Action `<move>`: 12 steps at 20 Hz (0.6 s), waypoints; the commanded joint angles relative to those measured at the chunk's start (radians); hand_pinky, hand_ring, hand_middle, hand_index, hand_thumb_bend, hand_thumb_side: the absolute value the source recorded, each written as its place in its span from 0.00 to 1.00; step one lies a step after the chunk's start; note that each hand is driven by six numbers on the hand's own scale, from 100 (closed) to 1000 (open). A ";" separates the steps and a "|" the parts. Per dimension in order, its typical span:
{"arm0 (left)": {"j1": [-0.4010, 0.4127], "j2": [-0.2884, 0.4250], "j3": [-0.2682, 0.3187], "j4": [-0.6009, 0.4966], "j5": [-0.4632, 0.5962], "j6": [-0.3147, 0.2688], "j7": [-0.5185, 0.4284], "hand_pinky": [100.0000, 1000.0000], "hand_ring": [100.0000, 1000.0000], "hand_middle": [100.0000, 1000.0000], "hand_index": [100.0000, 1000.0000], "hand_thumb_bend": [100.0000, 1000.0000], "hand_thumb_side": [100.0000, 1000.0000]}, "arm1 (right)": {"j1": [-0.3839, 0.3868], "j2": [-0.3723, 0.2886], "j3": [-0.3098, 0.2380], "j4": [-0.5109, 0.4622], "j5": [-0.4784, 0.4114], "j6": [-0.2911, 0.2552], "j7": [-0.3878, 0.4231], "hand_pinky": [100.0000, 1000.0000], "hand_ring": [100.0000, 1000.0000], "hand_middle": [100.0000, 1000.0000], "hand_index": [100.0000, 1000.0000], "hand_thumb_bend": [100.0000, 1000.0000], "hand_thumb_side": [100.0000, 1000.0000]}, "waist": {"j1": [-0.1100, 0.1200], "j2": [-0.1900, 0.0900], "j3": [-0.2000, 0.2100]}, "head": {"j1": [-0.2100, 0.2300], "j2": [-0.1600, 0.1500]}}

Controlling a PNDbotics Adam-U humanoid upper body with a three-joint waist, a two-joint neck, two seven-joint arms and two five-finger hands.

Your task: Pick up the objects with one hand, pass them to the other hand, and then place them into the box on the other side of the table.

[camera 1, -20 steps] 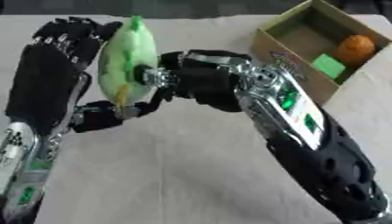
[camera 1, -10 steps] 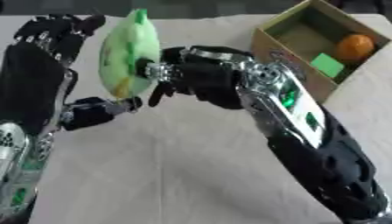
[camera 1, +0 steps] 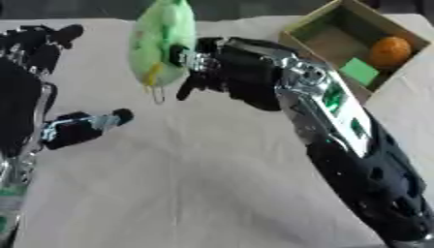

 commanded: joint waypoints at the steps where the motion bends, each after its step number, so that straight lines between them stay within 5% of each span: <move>1: 0.012 0.050 0.038 -0.012 0.030 0.030 0.015 0.62 0.61 0.48 0.78 1.00 0.30 | 0.001 -0.045 -0.039 -0.016 -0.029 -0.017 -0.039 1.00 0.54 0.20 0.54 0.00 0.36 | 0.005 -0.030 -0.004 | 0.008 0.005; 10: 0.097 0.119 0.148 -0.033 0.160 0.139 0.094 0.60 0.58 0.44 0.75 1.00 0.28 | 0.093 -0.178 -0.183 -0.002 -0.103 -0.059 -0.209 1.00 0.54 0.21 0.54 0.00 0.36 | 0.010 -0.038 -0.018 | 0.020 -0.004; 11: 0.104 0.124 0.158 -0.036 0.177 0.148 0.103 0.60 0.58 0.43 0.75 1.00 0.28 | 0.104 -0.199 -0.204 0.009 -0.115 -0.066 -0.232 1.00 0.54 0.21 0.54 0.00 0.70 | 0.009 -0.037 -0.019 | 0.020 -0.005; 12: 0.111 0.128 0.166 -0.039 0.194 0.157 0.113 0.59 0.58 0.43 0.74 1.00 0.28 | 0.113 -0.221 -0.224 0.021 -0.127 -0.074 -0.254 1.00 0.54 0.21 0.54 0.00 0.35 | 0.007 -0.036 -0.020 | 0.021 -0.007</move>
